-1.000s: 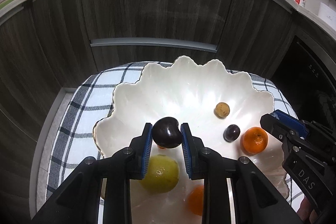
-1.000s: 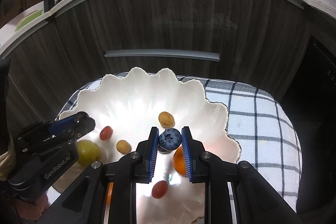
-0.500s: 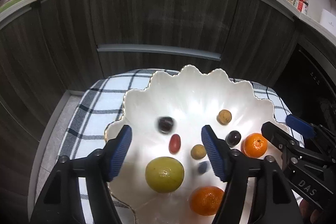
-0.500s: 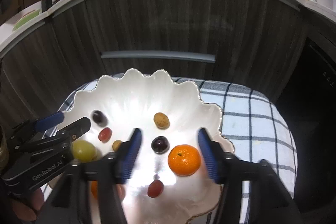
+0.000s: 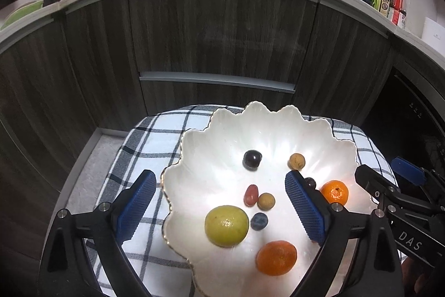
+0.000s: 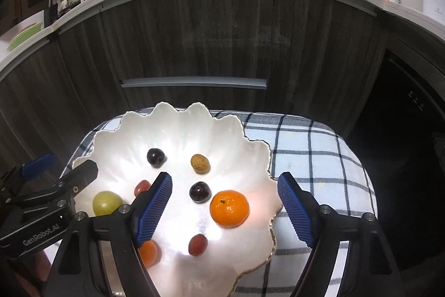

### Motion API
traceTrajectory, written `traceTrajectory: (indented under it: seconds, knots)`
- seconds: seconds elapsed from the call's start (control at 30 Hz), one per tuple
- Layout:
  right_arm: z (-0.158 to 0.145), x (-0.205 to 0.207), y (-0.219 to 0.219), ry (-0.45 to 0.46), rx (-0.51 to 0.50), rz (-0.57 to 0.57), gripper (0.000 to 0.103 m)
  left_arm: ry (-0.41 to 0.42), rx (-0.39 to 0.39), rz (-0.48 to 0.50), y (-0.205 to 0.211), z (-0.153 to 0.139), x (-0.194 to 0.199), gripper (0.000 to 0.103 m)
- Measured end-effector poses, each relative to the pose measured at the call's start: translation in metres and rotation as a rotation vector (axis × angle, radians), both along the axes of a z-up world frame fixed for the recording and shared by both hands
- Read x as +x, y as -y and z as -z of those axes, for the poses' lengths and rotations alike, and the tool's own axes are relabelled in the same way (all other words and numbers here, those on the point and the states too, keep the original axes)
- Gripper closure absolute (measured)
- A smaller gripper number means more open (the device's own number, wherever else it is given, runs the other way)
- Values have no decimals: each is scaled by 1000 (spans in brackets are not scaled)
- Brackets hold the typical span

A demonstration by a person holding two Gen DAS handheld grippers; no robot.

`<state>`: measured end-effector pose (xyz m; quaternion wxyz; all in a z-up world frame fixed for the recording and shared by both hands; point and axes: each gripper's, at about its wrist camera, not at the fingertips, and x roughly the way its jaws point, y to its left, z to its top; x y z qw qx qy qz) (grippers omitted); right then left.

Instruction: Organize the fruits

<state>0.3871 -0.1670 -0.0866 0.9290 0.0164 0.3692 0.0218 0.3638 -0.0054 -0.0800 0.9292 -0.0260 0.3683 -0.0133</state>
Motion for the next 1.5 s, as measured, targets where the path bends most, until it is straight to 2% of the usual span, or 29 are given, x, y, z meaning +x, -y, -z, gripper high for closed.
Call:
traceTrajectory:
  seconds: [0.5, 0.63, 0.97, 1.5]
  knots:
    - [-31, -38, 1, 50, -4, 27, 24, 51, 9, -11, -2, -34, -37, 1]
    - [-38, -52, 4, 67, 1, 41, 16, 58, 4, -7, 0, -41, -50, 0]
    - [-52, -82, 7, 95, -1, 64, 16, 91, 32, -21, -1, -54, -77, 0]
    - [-49, -135, 5, 122, 2, 99, 16, 94, 24, -51, -11, -44, -128, 0]
